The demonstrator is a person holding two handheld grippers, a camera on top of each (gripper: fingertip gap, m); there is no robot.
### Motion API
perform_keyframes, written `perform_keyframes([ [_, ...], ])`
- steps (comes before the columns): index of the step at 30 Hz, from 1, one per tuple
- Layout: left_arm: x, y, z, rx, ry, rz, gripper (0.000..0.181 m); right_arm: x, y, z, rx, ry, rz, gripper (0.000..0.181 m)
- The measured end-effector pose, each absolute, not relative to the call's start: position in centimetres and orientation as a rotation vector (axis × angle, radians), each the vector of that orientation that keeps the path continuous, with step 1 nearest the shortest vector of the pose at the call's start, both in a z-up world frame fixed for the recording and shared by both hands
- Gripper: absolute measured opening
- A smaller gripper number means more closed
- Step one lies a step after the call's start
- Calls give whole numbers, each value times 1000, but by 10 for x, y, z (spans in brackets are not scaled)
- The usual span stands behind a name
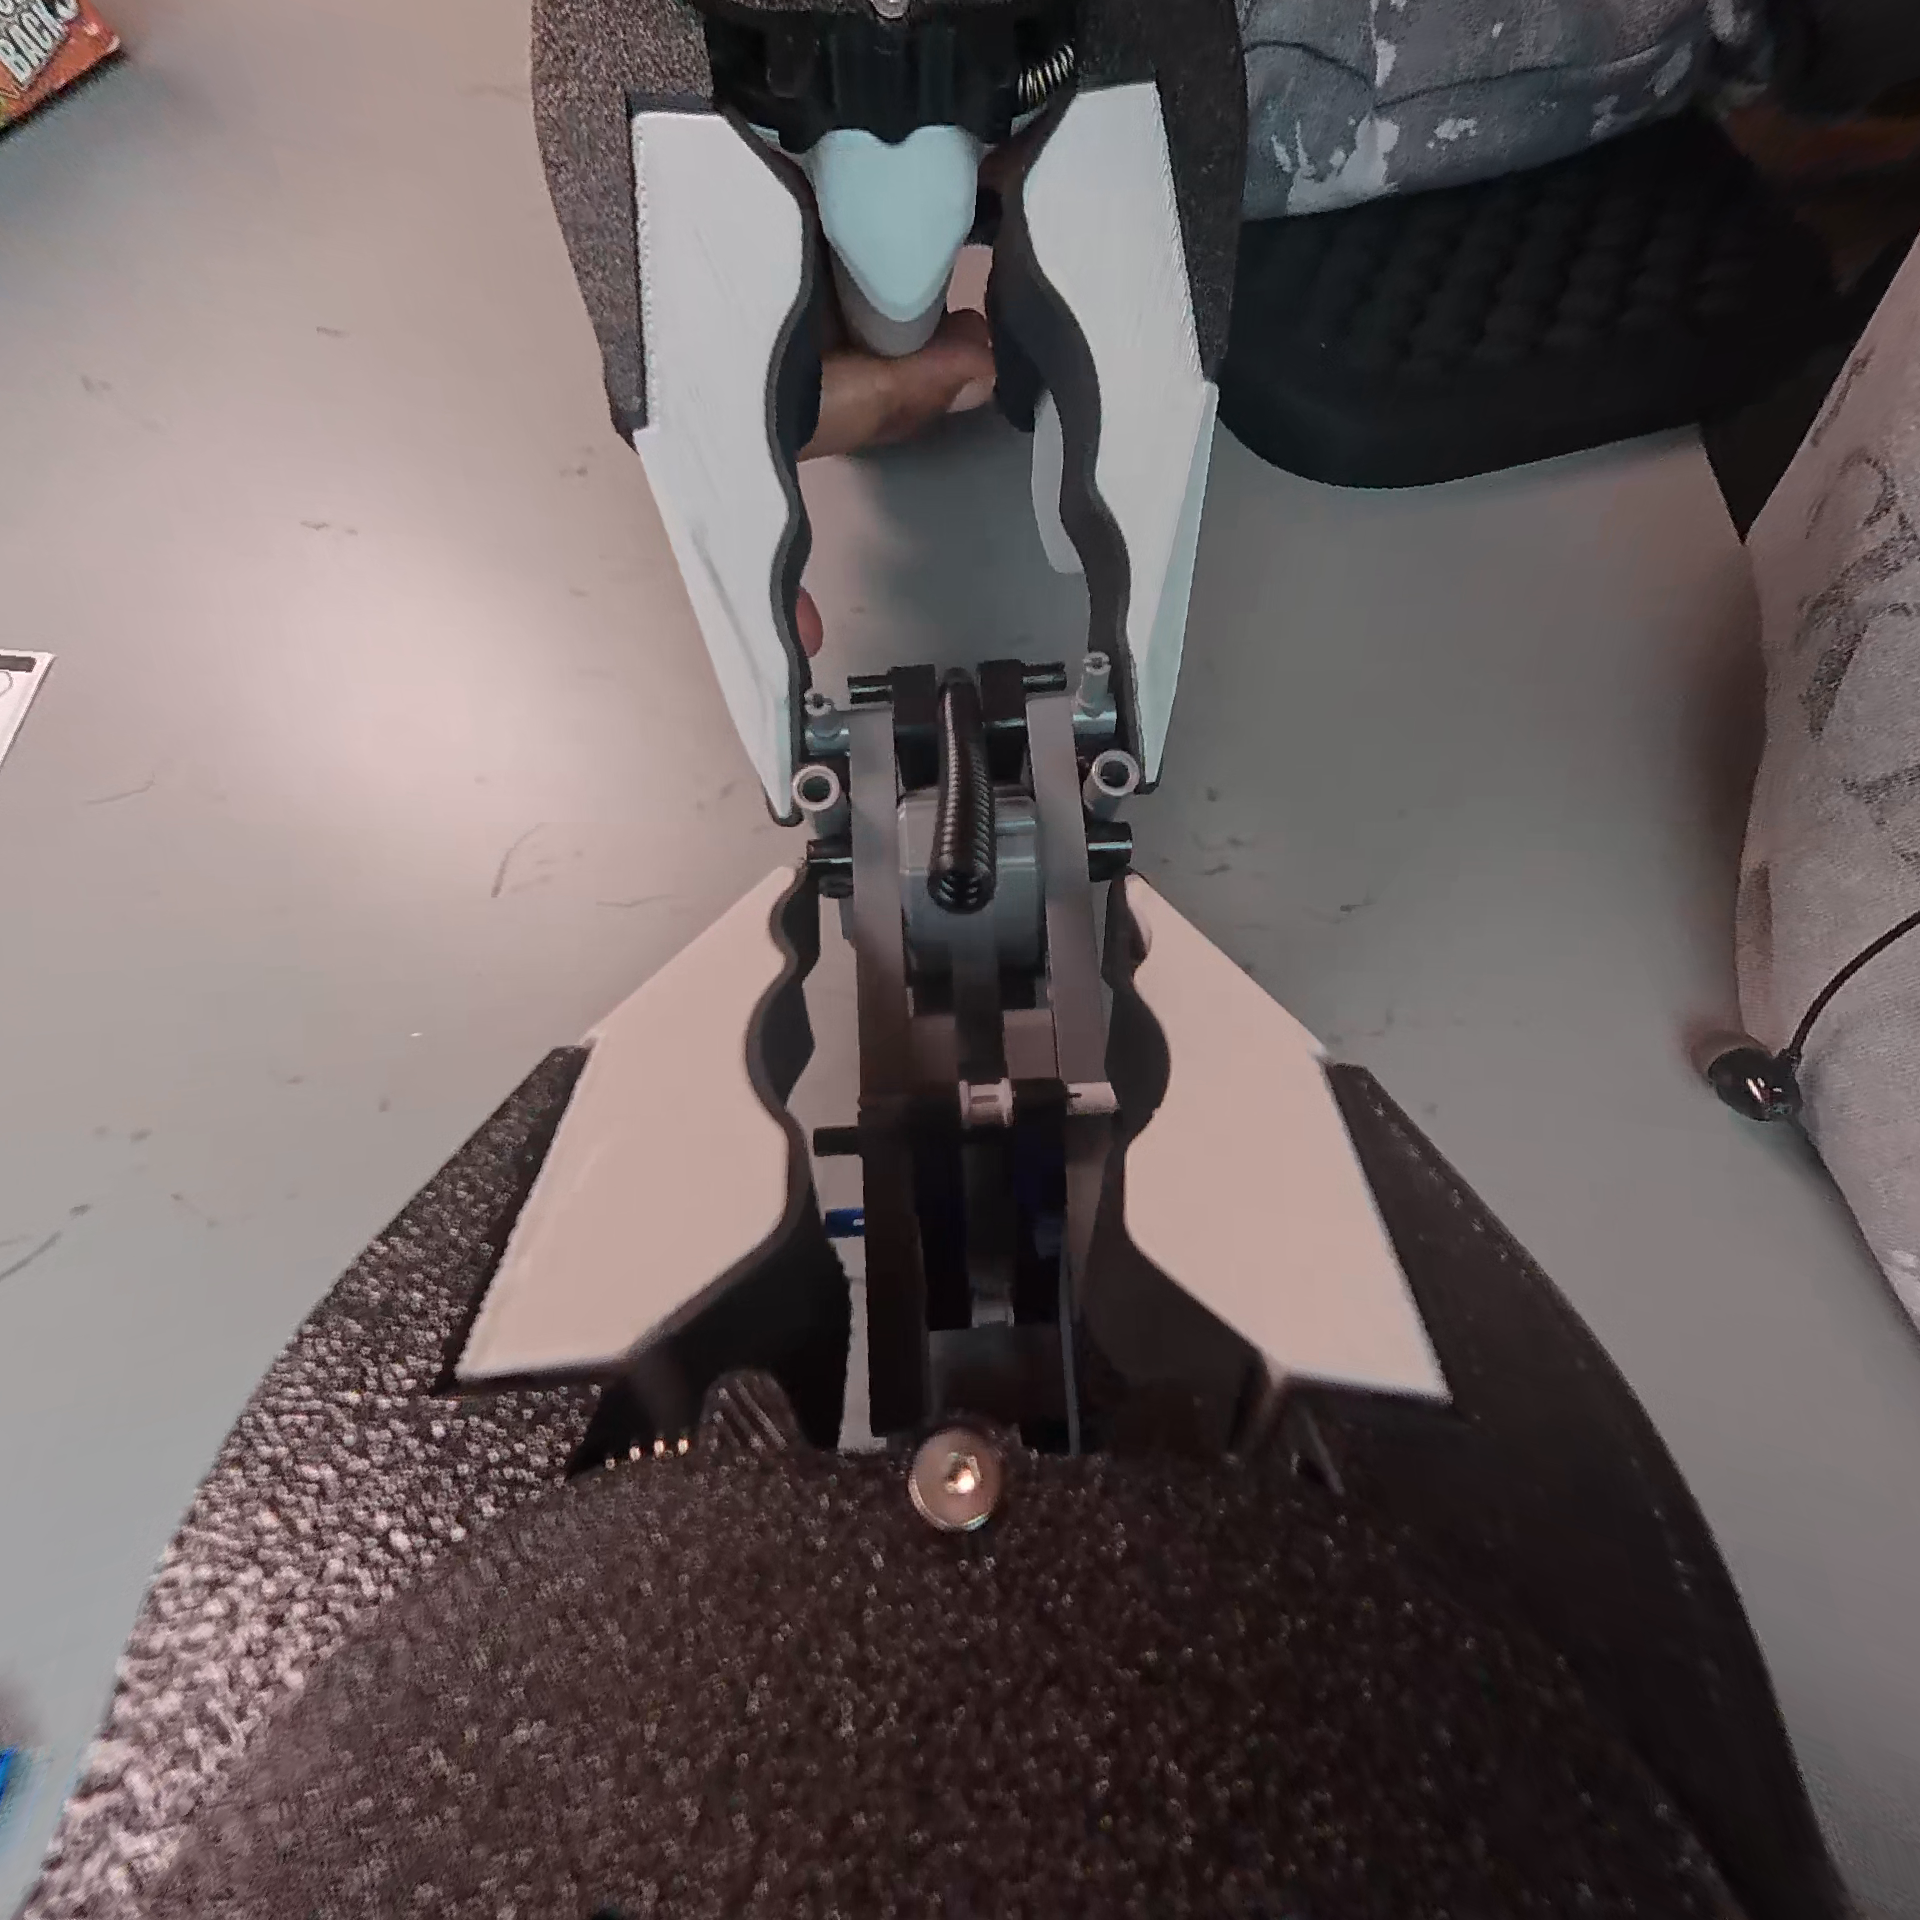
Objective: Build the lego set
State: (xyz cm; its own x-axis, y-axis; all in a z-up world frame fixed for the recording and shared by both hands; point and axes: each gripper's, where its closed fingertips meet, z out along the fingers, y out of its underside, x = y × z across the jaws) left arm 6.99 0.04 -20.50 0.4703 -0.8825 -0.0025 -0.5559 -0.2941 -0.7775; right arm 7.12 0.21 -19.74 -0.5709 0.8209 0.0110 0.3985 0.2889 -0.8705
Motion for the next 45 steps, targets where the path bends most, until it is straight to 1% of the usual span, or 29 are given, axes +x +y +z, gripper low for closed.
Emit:
perform_keyframes([
  [6, 69, 0, -204, -2000, 1175, -592, 59, 70, 4, -197, -1110, -2080, 1215, 61],
  [9, 67, -1, -201, -1996, 1168, -575, 63, 69, 6, -193, -1102, -2046, 1215, 63],
  [10, 68, -1, -201, -2001, 1166, -572, 63, 69, 5, -193, -1097, -2049, 1217, 61],
  [11, 68, -1, -203, -2004, 1168, -553, 59, 69, 3, -193, -1093, -2054, 1219, 61],
  [16, 68, -2, -204, -2003, 1194, -521, 56, 70, 0, -193, -1050, -2077, 1194, 58],
  [23, 72, -9, -204, -1975, 1254, -472, 55, 75, -9, -192, -981, -2124, 1049, 57],
  [33, 75, -17, -196, -1764, 1349, -96, 57, 78, -16, -186, -761, -2018, 895, 60],
  [37, 74, -16, -196, -1730, 1358, -84, 57, 78, -17, -184, -767, -1997, 927, 61],
  [45, 75, -19, -197, -1716, 1373, -157, 57, 79, -21, -185, -756, -2030, 927, 58],
])
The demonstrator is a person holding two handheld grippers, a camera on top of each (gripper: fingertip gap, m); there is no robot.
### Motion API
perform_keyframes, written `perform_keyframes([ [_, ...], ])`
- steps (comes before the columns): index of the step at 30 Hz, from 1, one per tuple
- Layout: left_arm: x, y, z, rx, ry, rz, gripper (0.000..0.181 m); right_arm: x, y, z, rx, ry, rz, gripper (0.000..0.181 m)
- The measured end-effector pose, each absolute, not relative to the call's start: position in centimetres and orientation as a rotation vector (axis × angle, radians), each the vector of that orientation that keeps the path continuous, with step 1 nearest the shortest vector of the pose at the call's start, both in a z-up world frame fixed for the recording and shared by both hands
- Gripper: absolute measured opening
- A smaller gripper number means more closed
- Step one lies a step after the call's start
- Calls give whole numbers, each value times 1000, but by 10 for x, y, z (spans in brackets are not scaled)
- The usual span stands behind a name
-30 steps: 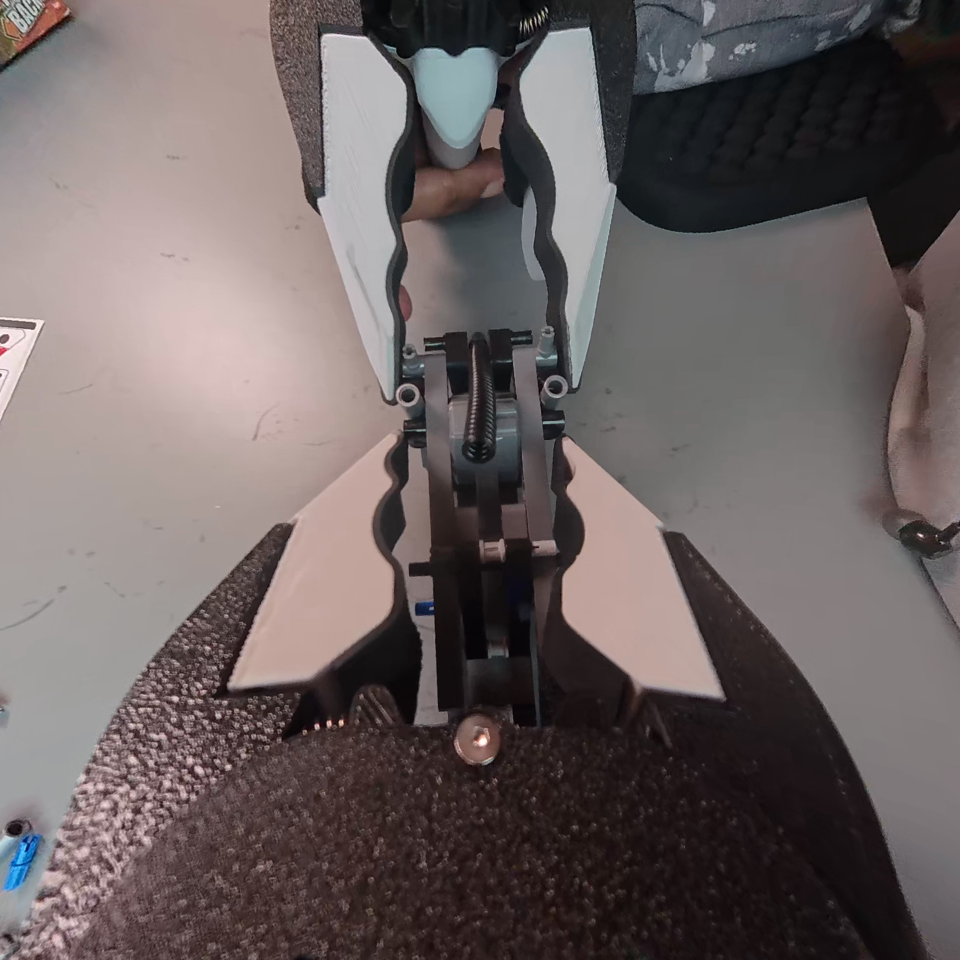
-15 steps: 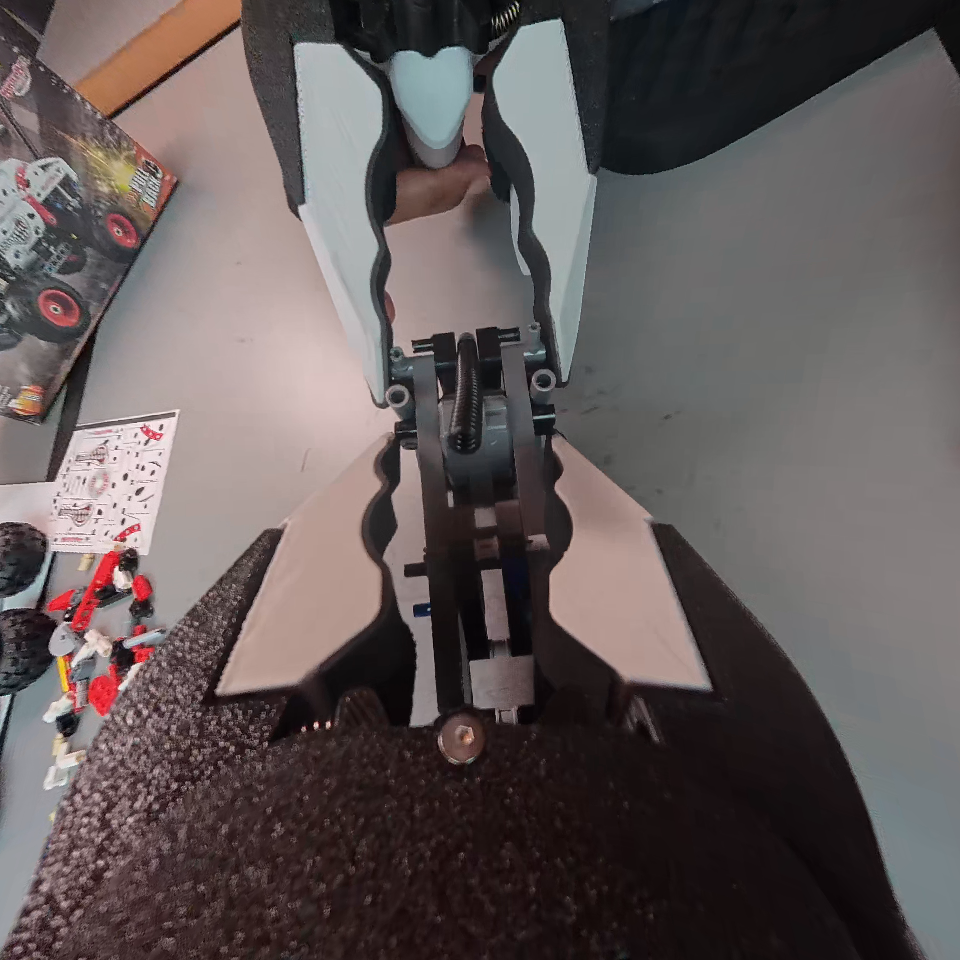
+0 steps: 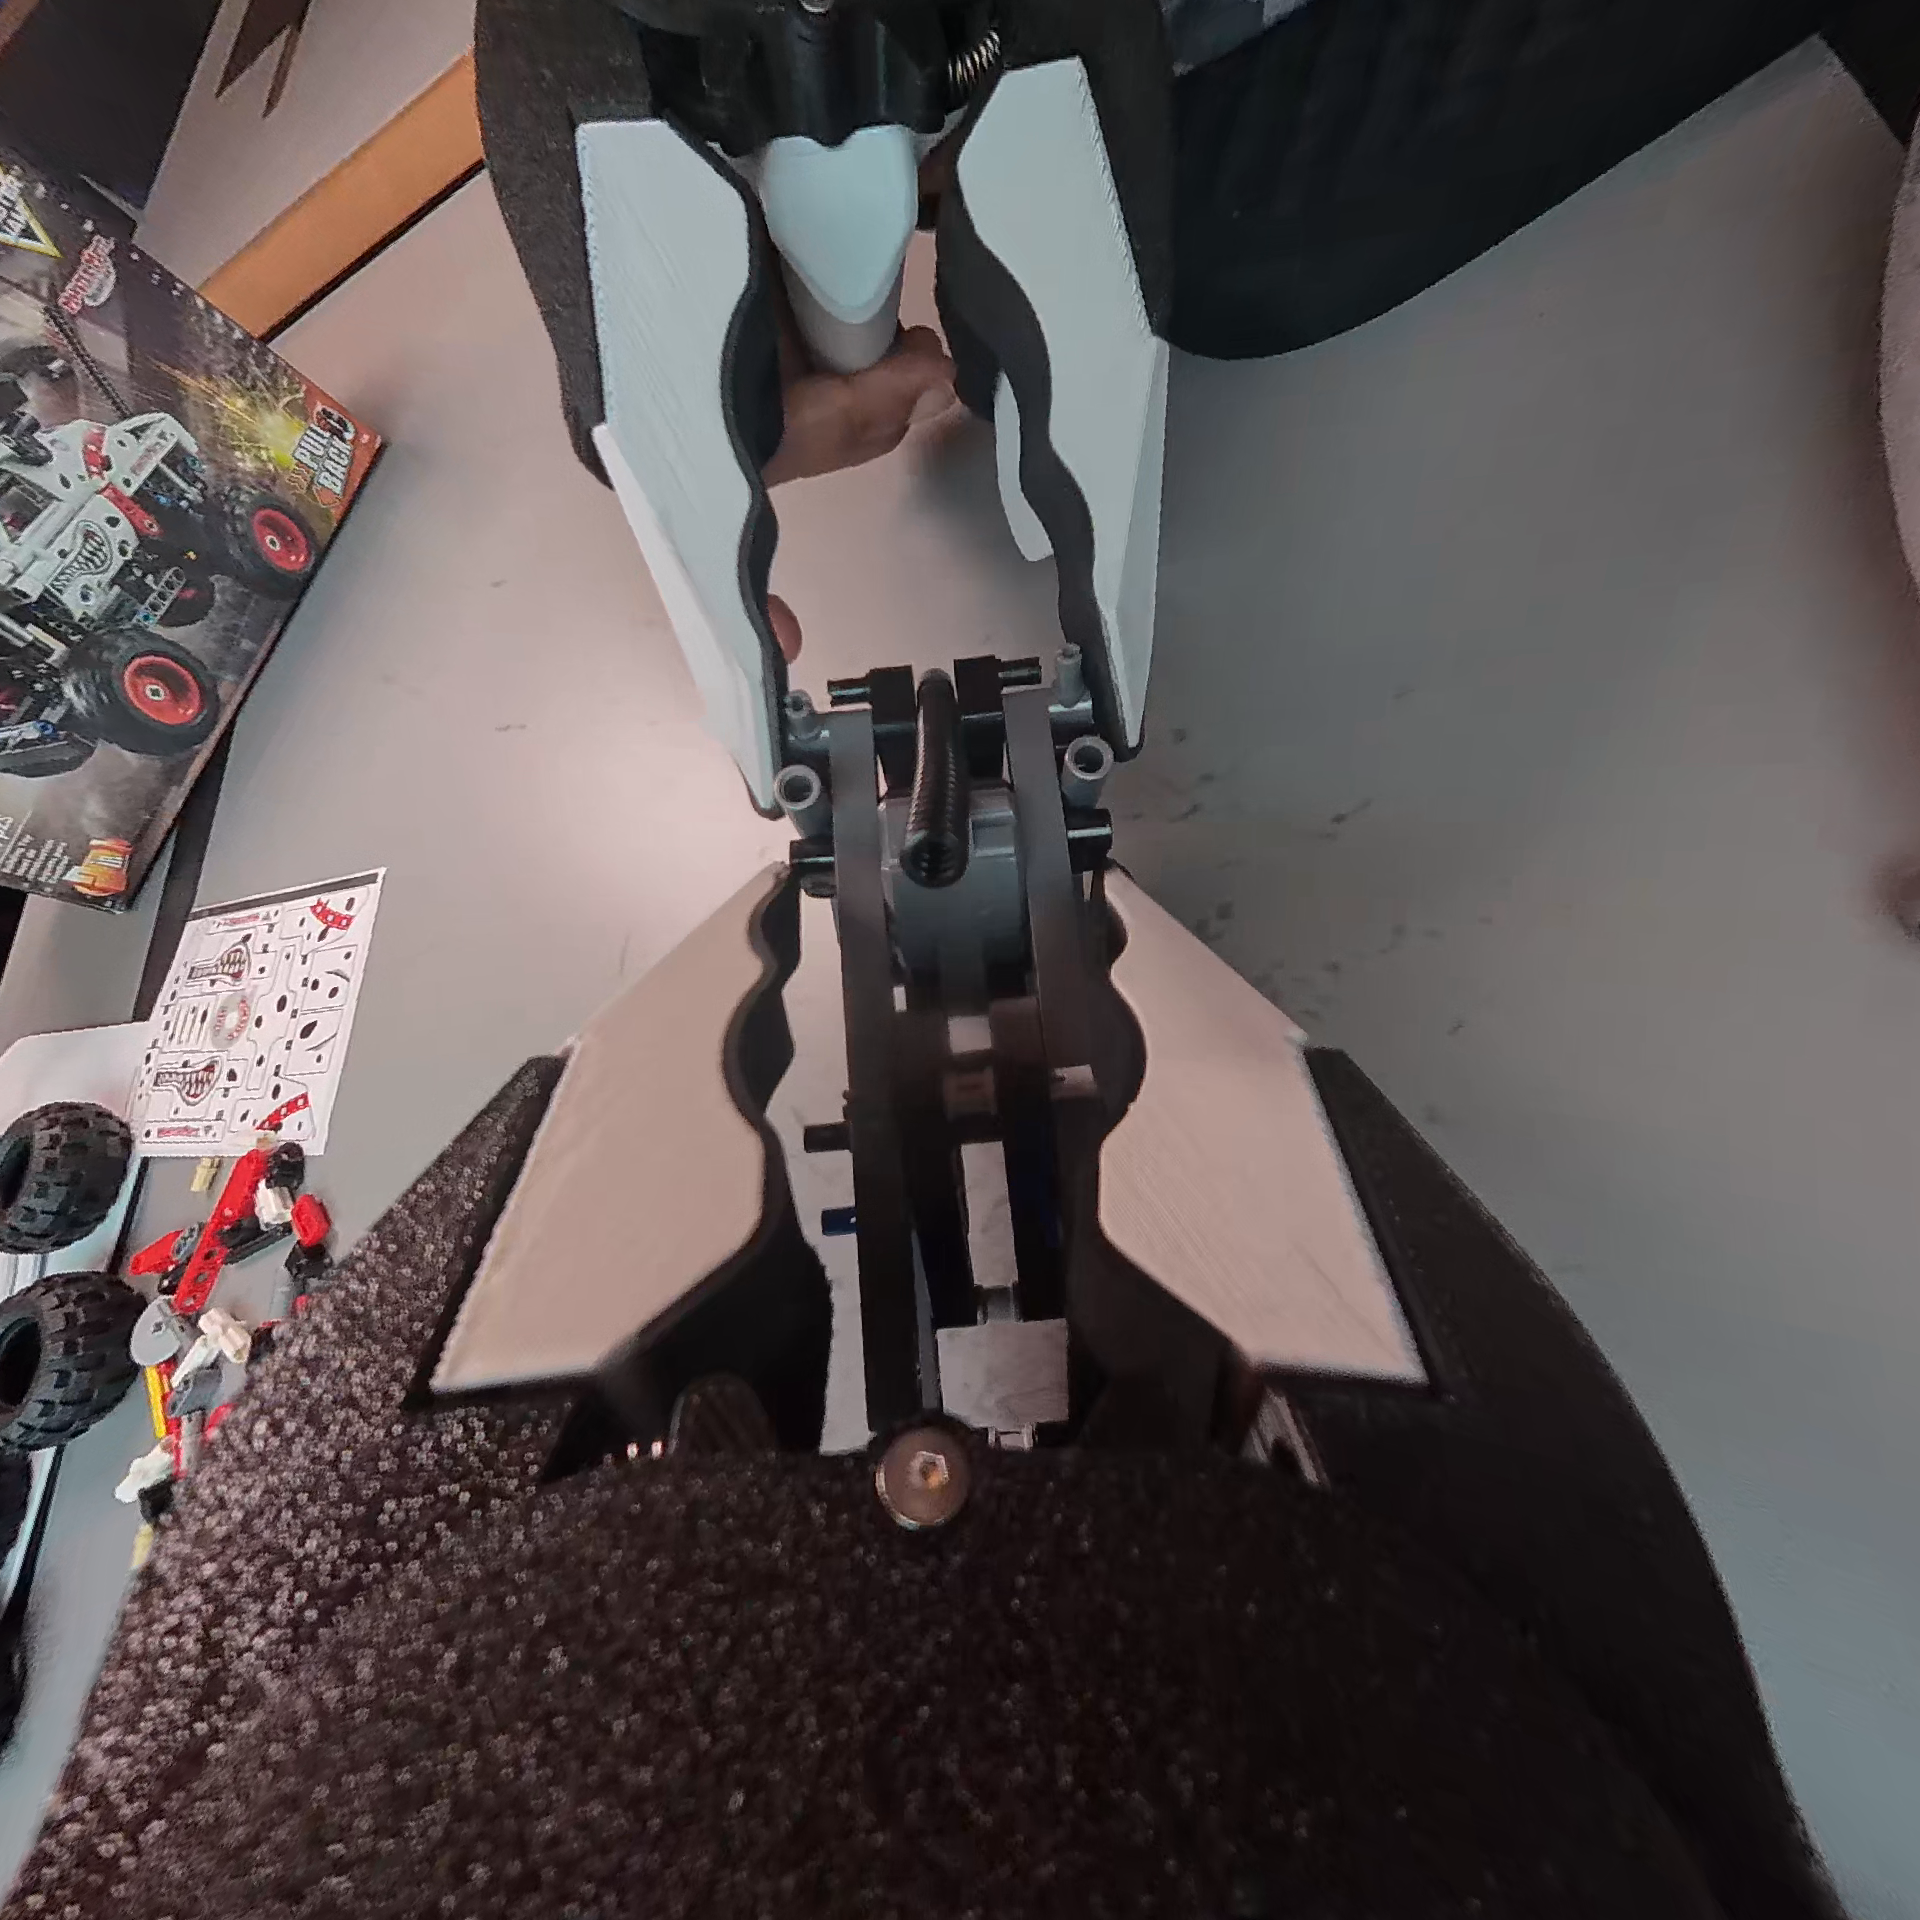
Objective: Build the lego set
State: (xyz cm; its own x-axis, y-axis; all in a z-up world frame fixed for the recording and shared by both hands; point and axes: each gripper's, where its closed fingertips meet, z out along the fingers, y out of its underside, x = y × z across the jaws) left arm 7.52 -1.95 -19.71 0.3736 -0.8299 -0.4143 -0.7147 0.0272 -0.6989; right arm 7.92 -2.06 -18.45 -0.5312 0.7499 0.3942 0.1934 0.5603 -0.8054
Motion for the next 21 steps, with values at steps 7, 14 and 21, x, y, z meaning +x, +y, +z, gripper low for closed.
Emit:
perform_keyframes([
  [7, 78, -22, -199, -1731, 1374, -237, 57, 82, -23, -185, -797, -2051, 974, 57],
  [14, 74, -22, -199, -1746, 1377, -223, 57, 80, -24, -182, -876, -2008, 1106, 61],
  [21, 72, -21, -198, -1746, 1387, -146, 58, 76, -30, -184, -931, -2071, 1026, 74],
])
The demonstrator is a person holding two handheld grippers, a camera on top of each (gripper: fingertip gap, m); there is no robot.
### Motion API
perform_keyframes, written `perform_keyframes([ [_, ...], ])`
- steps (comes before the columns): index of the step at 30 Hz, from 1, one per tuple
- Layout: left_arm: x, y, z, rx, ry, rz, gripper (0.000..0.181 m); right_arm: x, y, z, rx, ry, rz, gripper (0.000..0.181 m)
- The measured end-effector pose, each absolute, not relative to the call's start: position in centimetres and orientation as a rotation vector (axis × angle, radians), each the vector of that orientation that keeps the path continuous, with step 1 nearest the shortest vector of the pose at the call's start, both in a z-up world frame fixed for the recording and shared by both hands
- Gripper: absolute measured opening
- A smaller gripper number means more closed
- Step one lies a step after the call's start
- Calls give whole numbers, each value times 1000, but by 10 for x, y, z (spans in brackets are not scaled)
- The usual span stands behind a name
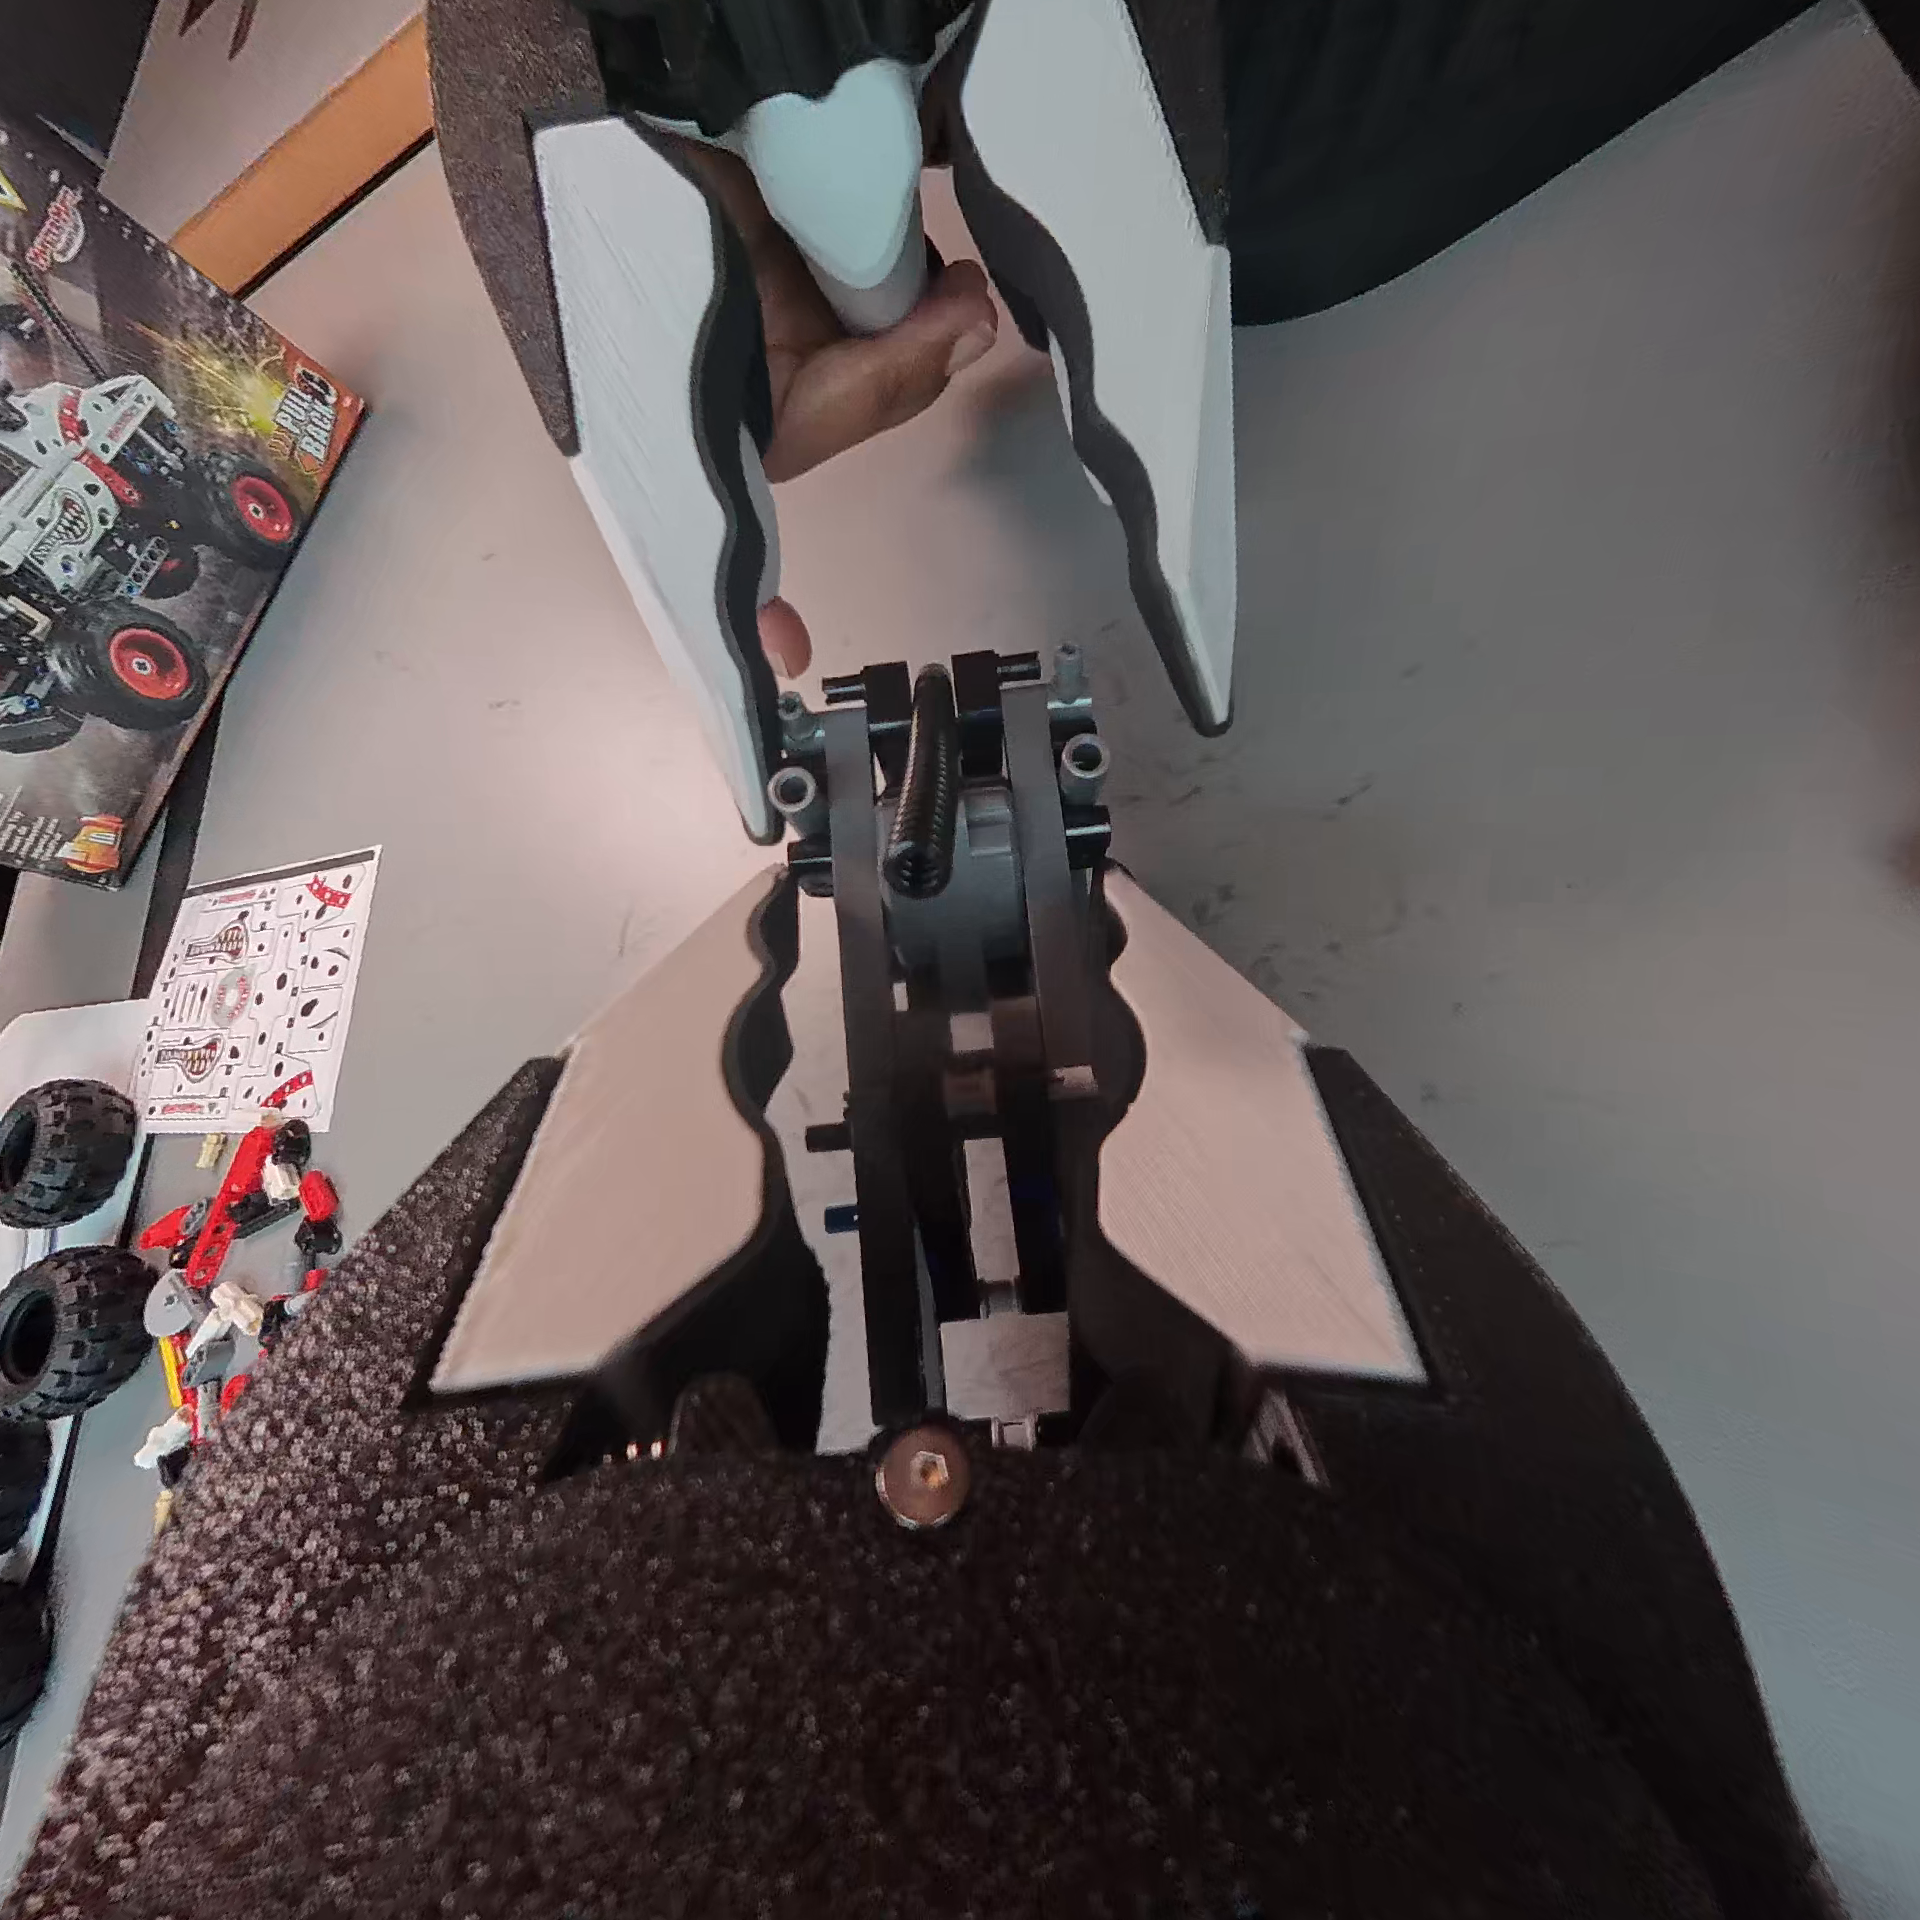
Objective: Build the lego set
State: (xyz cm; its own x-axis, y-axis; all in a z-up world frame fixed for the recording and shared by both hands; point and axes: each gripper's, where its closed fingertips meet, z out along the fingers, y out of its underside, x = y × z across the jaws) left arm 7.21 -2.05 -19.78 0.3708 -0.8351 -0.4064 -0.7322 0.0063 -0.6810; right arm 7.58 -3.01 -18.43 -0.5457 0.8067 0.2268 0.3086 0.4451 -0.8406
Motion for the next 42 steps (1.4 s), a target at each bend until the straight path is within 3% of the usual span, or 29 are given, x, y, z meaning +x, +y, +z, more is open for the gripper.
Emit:
perform_keyframes([
  [2, 72, -20, -198, -1754, 1376, -145, 58, 72, -23, -185, -939, -2063, 928, 61],
  [10, 73, -20, -198, -1763, 1384, -110, 57, 72, -22, -188, -907, -2128, 784, 58],
  [25, 70, -17, -200, -1817, 1340, -184, 58, 67, -20, -190, -962, -2067, 832, 68],
  [32, 74, -23, -199, -1867, 1274, -325, 66, 64, -19, -192, -985, -2052, 811, 62],
  [42, 74, -19, -198, -1896, 1223, -353, 60, 64, -18, -193, -983, -2058, 801, 61],
])
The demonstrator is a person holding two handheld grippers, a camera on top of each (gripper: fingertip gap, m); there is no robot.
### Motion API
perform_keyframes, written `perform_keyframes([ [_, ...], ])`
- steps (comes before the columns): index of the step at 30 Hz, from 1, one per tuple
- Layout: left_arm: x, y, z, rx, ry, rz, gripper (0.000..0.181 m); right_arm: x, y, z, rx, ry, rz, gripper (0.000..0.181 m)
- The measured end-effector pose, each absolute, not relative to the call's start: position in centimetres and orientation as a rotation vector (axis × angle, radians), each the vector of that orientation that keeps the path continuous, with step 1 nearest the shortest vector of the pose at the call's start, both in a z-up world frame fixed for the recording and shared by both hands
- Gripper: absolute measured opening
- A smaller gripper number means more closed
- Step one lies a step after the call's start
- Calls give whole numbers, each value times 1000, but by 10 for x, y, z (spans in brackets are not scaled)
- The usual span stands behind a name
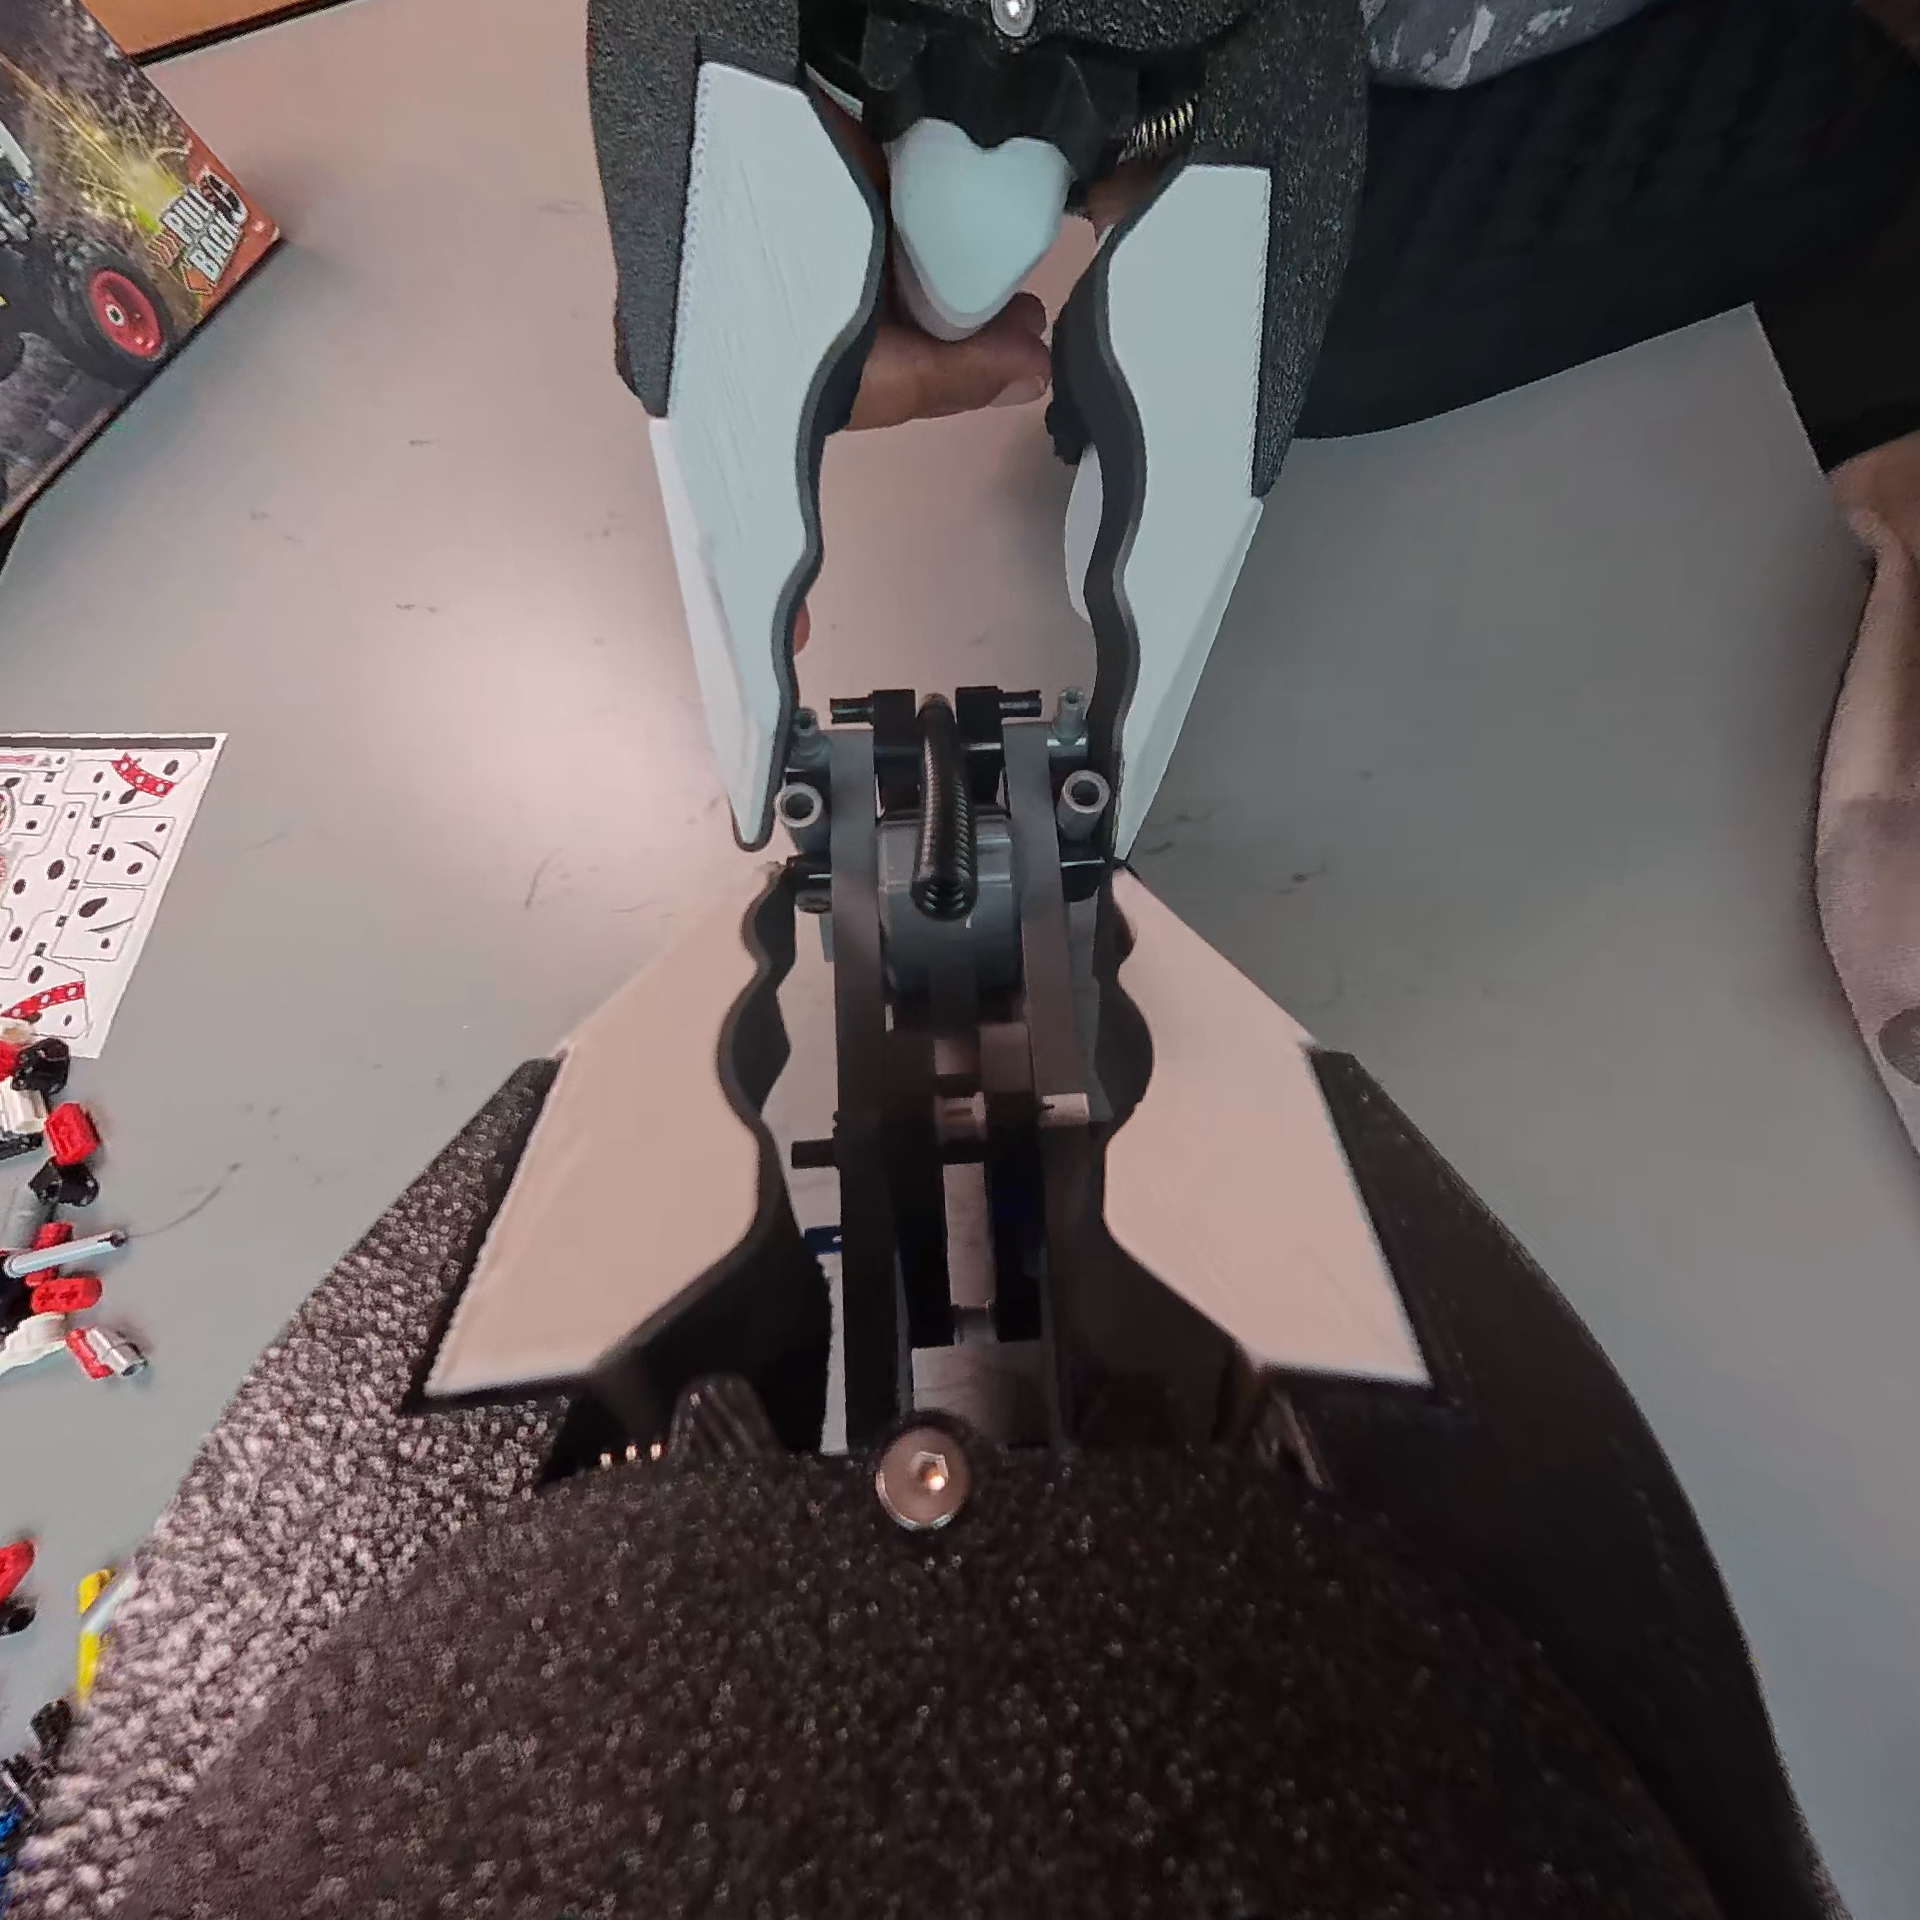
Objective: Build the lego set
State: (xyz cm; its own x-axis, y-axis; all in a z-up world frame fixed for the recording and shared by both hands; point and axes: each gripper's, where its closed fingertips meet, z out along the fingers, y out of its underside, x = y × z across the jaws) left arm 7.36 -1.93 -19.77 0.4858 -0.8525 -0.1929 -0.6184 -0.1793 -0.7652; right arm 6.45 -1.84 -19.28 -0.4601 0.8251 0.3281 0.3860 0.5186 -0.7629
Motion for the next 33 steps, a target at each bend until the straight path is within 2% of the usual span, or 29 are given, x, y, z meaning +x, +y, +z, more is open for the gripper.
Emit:
perform_keyframes([
  [4, 72, -19, -198, -1912, 1213, -382, 61, 63, -15, -191, -997, -2033, 795, 63],
  [7, 70, -19, -200, -1914, 1209, -396, 62, 66, -15, -187, -1016, -2021, 848, 73],
  [10, 67, -21, -199, -1921, 1225, -380, 70, 70, -9, -179, -1044, -1989, 864, 75],
  [12, 60, -23, -191, -1925, 1199, -392, 68, 76, -7, -177, -1065, -1984, 862, 75],
  [17, 30, -38, -180, -1976, 1110, -411, 77, 89, -9, -170, -1104, -1918, 902, 54],
  [21, 5, -52, -198, -2049, 1085, -370, 84, 90, -5, -163, -1150, -1854, 928, 41],
  [24, -3, -62, -215, -2122, 1092, -379, 87, 82, 15, -149, -1212, -1714, 920, 22],
  [27, -6, -62, -228, -2152, 1112, -328, 79, 74, 27, -157, -1340, -1695, 895, 20],
  [31, -3, -62, -235, -2162, 1131, -323, 54, 62, 20, -173, -1459, -1715, 917, 19],
  [33, -3, -61, -234, -2154, 1131, -316, 48, 58, 17, -177, -1495, -1714, 943, 13],
])
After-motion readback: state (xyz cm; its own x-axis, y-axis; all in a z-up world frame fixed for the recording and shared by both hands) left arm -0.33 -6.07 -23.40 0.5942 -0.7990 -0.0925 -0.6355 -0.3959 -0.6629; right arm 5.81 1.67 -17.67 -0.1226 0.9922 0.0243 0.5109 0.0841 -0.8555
